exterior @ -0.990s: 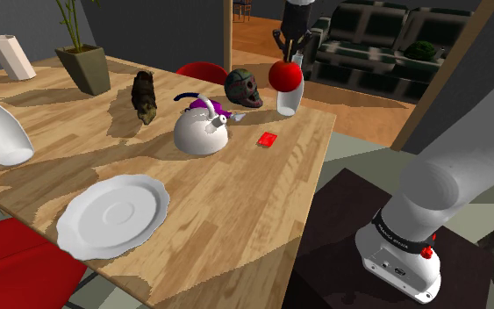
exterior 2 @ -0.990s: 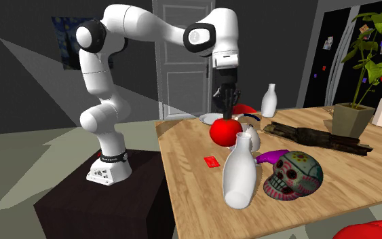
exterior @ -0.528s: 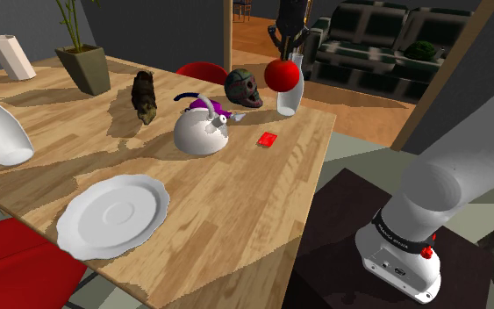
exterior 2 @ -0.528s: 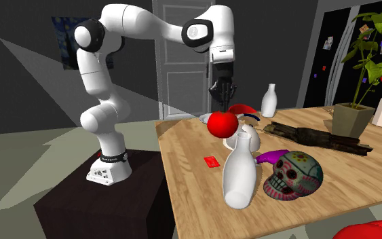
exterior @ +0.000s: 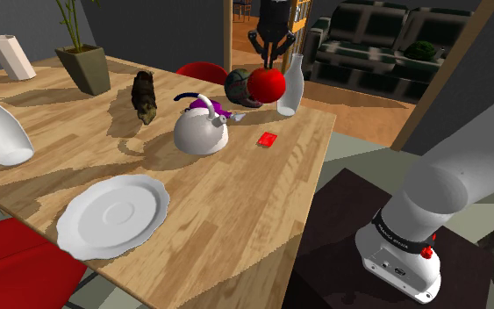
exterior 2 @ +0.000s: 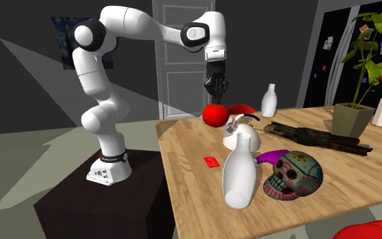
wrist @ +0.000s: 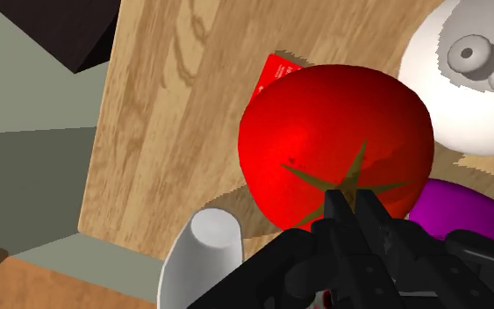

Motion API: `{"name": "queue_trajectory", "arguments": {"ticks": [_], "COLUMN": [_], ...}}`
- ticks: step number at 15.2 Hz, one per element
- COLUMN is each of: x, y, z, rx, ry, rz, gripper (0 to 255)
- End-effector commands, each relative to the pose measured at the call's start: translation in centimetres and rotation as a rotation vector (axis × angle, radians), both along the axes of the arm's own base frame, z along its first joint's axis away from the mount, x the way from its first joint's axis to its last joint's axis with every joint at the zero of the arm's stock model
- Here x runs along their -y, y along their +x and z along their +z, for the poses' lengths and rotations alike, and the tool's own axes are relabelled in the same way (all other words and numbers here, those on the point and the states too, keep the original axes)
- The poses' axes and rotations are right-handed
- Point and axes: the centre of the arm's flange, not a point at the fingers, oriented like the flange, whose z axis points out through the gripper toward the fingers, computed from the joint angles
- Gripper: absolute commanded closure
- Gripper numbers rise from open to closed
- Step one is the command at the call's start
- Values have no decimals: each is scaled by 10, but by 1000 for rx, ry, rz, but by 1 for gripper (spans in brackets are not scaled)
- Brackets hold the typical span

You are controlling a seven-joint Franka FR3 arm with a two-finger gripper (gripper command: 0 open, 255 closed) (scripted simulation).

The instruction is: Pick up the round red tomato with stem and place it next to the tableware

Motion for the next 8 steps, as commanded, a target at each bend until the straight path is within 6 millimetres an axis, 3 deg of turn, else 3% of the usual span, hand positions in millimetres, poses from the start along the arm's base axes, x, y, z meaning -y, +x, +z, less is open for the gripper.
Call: {"name": "queue_trajectory", "arguments": {"ticks": [1, 8], "x": [-24, -113], "y": [-7, -30], "z": [2, 2], "rx": [0, 0], "ry": [0, 0], "rz": [-2, -2], "gripper": [255, 255]}}
